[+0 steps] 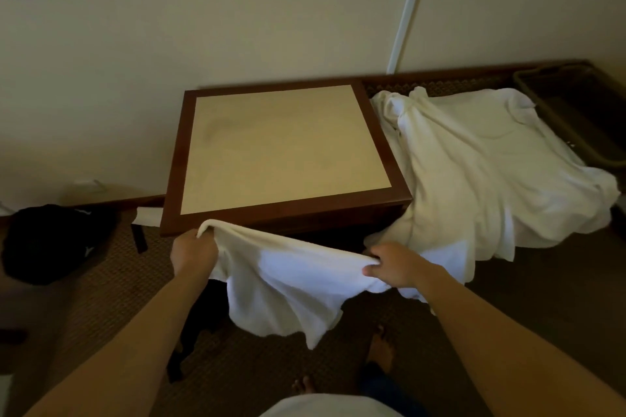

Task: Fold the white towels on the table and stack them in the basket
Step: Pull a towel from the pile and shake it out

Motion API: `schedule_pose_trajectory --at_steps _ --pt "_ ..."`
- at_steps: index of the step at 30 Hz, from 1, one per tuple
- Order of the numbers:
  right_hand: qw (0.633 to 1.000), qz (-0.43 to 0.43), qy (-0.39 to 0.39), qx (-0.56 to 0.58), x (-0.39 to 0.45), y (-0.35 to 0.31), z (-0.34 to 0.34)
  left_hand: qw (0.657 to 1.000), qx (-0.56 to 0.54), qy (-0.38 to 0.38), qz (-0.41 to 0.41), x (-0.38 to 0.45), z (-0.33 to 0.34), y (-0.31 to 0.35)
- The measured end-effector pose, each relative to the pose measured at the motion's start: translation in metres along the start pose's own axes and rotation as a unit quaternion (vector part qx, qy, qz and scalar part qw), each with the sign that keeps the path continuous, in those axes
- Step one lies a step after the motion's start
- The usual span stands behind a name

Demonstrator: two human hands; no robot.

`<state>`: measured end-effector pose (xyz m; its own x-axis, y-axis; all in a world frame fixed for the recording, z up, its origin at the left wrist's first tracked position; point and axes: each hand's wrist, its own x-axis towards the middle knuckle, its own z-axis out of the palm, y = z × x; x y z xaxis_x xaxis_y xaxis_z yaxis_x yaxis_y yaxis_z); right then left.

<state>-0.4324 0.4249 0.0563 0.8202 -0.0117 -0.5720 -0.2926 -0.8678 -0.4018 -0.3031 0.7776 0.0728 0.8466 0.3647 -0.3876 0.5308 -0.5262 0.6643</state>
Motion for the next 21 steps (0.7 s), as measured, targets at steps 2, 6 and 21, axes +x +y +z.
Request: schedule_pose_trajectory --at_steps 2,6,21 --pt "0.999 0.013 0.042 0.024 -0.003 0.014 0.000 0.999 0.032 -0.004 0.012 0.006 -0.003 -0.004" --pt "0.954 0.033 0.154 0.254 -0.005 0.007 -0.002 0.992 0.082 -0.055 0.085 0.005 -0.005 -0.003" --pt "0.966 -0.194 0.116 0.127 -0.025 -0.111 -0.024 0.846 0.143 -0.343 0.382 -0.087 0.017 0.040"
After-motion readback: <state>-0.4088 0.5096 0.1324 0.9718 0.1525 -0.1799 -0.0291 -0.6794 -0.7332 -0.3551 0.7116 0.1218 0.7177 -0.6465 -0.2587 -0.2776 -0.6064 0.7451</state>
